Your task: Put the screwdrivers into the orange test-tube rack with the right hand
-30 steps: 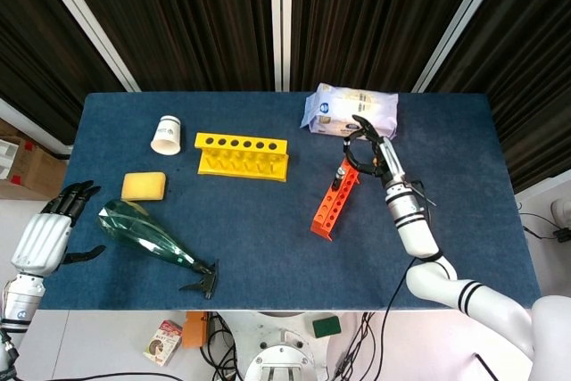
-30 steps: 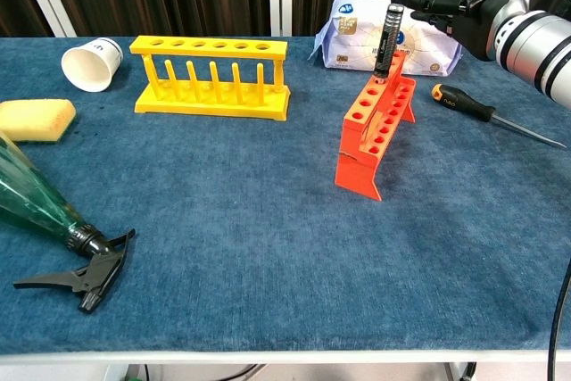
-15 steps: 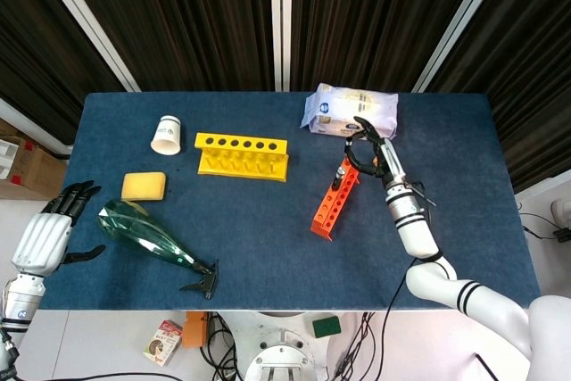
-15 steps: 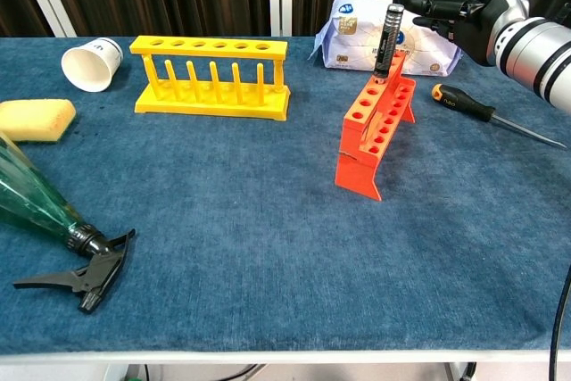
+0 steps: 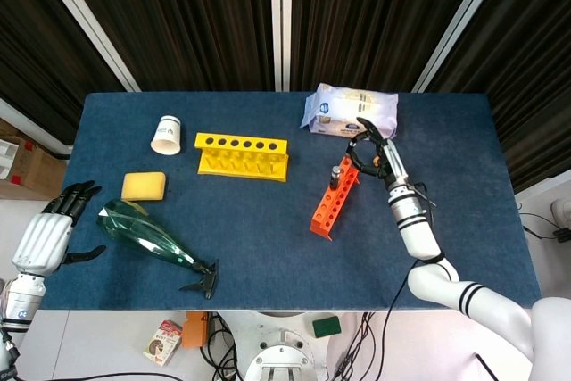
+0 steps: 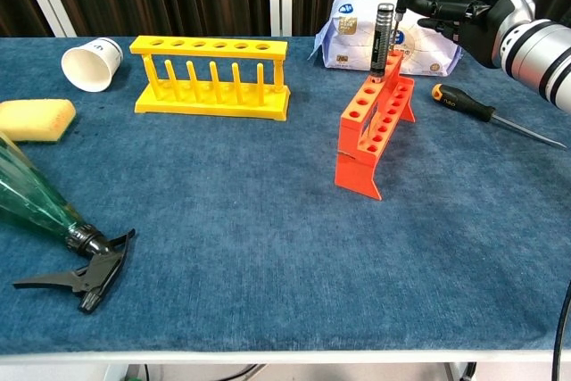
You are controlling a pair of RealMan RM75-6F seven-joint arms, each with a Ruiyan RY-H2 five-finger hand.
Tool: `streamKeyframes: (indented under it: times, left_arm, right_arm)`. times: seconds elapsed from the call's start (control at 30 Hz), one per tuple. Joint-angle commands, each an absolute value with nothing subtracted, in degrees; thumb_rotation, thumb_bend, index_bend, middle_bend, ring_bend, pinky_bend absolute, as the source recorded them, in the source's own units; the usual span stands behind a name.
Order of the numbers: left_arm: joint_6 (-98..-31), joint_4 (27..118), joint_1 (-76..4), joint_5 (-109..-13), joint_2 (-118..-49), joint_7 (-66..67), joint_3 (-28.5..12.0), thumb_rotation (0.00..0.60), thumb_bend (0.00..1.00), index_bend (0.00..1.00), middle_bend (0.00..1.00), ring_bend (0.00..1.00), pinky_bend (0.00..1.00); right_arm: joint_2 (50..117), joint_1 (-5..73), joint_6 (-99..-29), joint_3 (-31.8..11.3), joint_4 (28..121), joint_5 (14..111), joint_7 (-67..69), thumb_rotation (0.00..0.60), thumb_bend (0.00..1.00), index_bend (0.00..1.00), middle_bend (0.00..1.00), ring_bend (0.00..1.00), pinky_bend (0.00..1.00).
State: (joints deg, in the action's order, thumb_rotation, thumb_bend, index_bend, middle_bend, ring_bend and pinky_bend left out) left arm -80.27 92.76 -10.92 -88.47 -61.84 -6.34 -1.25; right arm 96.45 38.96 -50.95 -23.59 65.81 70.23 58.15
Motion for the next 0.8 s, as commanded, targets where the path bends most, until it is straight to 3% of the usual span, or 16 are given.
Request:
streamKeyframes:
  times: [0.03, 0.8]
  left_arm:
    - [-80.3, 92.8, -10.9, -88.5, -61.8, -6.3, -1.2, 0.6, 0.06, 0.13, 0.09, 0.06, 0.24]
    - [-80.2, 92.7, -11.0, -88.4, -61.8, -6.3, -1.2, 0.6, 0.06, 0.13, 0.09, 0.06, 0.24]
  right_arm:
    - [96.4, 38.9, -51.1, -23.6, 65.9, 70.2, 58.1, 0.6, 0.41, 0.69, 0.07, 0.0, 0.0]
    - [95.9, 38.7, -50.4, -23.3, 67.5, 70.3, 58.0, 0.6, 0.4, 0.69, 0.07, 0.0, 0.0]
